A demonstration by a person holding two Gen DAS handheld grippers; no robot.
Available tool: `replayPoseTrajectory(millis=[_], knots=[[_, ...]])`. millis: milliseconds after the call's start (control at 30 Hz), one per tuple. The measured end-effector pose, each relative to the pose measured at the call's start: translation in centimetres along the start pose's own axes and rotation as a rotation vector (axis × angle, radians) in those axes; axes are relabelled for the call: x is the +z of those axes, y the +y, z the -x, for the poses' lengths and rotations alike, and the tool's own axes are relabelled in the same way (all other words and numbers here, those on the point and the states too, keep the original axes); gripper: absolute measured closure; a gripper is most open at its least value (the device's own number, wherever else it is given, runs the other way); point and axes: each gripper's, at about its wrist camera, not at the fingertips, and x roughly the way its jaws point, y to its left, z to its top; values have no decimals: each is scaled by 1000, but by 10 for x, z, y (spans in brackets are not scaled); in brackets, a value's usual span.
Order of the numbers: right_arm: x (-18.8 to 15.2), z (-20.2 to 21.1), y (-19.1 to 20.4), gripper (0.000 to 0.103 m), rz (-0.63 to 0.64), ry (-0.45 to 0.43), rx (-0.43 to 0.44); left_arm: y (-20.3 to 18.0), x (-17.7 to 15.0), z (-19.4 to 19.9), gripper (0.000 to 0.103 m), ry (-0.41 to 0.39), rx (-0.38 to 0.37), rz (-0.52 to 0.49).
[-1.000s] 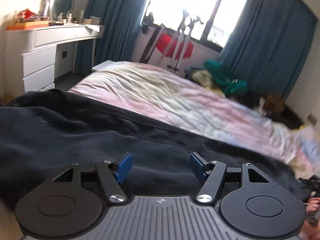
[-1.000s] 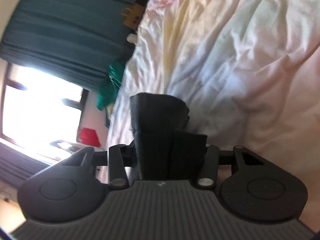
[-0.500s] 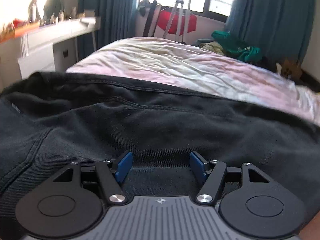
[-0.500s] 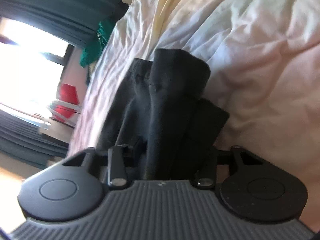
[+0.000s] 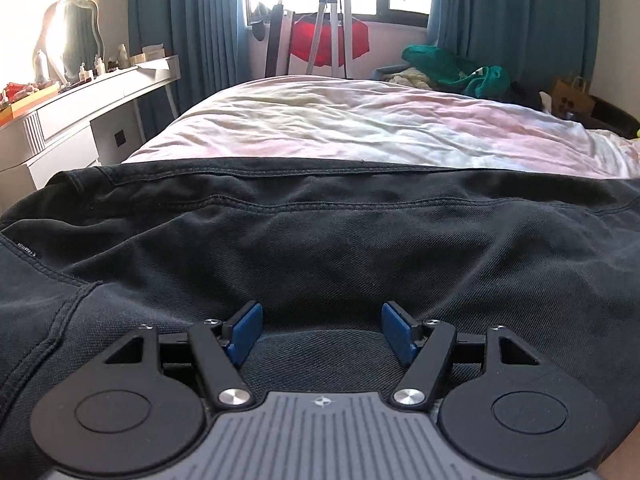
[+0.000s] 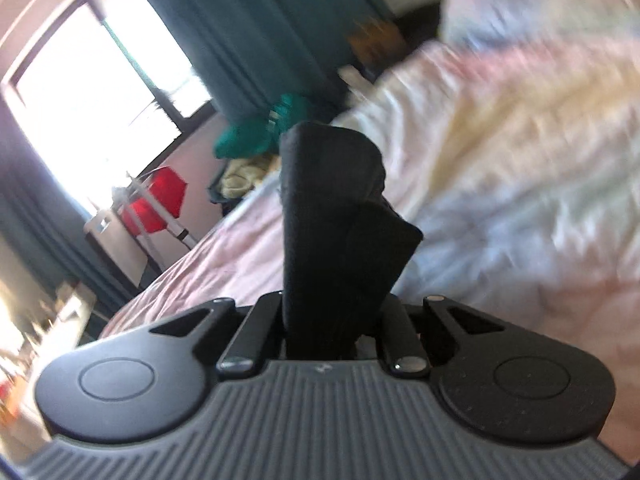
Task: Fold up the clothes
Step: 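Lay the pants on the bed with the left gripper while the right gripper holds the leg, then lower the held leg end onto the pants and open the right gripper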
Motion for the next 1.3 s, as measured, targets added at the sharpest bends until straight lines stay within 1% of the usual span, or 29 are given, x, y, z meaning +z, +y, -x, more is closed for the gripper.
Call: replayPoseTrajectory(millis=[133,300,433,533,667,767,867,933,967,1000,1067,1167,1267,1300], knots=[[6,14,48,90,114,-54,42,7,6,5,34,5,-28,34],[-6,35,118,90,283,-114,108,20,14,16,34,16,-44,109],[-30,50,170,90,405,-142,170,35,24,33,34,10,-49,159],[-58,57,202,90,501,-151,215,47,33,54,31,-13,-27,179],[-110,63,238,91,624,-128,278,70,42,74,31,-36,-5,220],[-161,66,254,91,686,-81,321,94,45,87,31,-51,23,276],[-222,60,263,90,777,18,359,118,45,93,31,-57,38,317],[-268,53,267,90,897,90,351,128,45,95,31,-59,40,331],[-290,50,269,90,967,104,331,132,44,95,31,-58,41,335],[-310,49,272,90,1040,106,305,135,44,94,31,-53,43,340],[-331,52,273,90,1129,53,279,139,44,92,31,-44,45,347],[-328,55,276,90,1129,20,276,140,46,89,31,-51,36,353],[-307,67,284,90,1026,-47,297,142,48,86,31,-70,10,372],[-300,69,288,90,992,-51,307,144,48,85,31,-77,-2,385]])
